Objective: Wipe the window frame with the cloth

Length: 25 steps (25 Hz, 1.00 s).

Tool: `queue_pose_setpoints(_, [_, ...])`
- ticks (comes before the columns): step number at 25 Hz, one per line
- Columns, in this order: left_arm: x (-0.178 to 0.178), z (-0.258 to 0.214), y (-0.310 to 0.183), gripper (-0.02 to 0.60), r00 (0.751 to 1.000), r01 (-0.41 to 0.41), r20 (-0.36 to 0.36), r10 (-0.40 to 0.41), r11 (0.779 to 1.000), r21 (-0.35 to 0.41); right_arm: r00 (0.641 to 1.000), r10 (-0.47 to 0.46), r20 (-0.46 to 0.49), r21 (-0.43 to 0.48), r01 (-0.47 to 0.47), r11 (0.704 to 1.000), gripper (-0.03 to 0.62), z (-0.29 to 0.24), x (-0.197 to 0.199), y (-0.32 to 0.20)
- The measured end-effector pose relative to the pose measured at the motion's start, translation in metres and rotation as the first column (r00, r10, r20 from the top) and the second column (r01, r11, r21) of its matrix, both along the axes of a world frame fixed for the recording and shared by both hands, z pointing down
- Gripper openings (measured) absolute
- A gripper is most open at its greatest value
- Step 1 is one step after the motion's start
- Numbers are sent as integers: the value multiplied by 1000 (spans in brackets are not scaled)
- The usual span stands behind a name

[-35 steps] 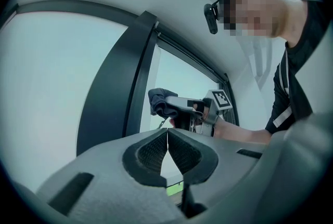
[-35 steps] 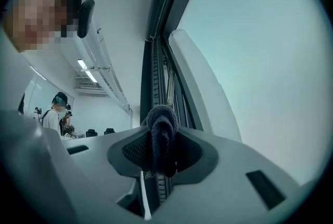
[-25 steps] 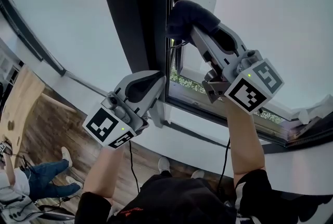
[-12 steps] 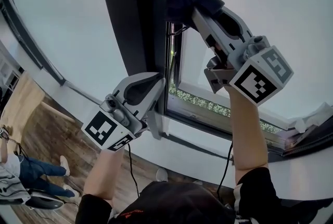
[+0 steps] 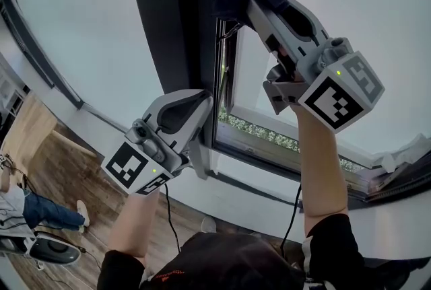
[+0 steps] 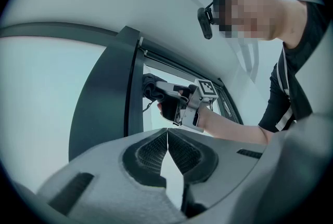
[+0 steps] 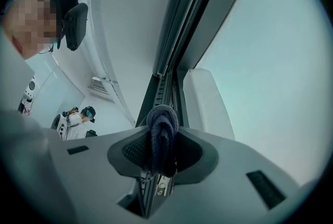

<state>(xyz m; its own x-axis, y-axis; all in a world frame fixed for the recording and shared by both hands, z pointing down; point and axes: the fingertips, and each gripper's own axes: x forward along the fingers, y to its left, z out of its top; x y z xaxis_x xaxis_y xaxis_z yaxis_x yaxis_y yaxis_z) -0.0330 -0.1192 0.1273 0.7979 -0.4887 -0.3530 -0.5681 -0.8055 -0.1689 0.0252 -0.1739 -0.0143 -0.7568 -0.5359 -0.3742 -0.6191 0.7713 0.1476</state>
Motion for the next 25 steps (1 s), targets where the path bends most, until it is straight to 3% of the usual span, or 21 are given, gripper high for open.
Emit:
queue_pose_setpoints(12, [9, 4, -7, 19, 1000, 3, 6, -3, 997, -78, 1000, -21, 15, -66, 22, 998, 103, 11, 4, -13])
queue_pose_setpoints(25, [0, 50, -8, 20, 1000, 6, -13, -8, 989, -148, 999, -36, -8, -143, 35, 989, 103, 71, -12, -17])
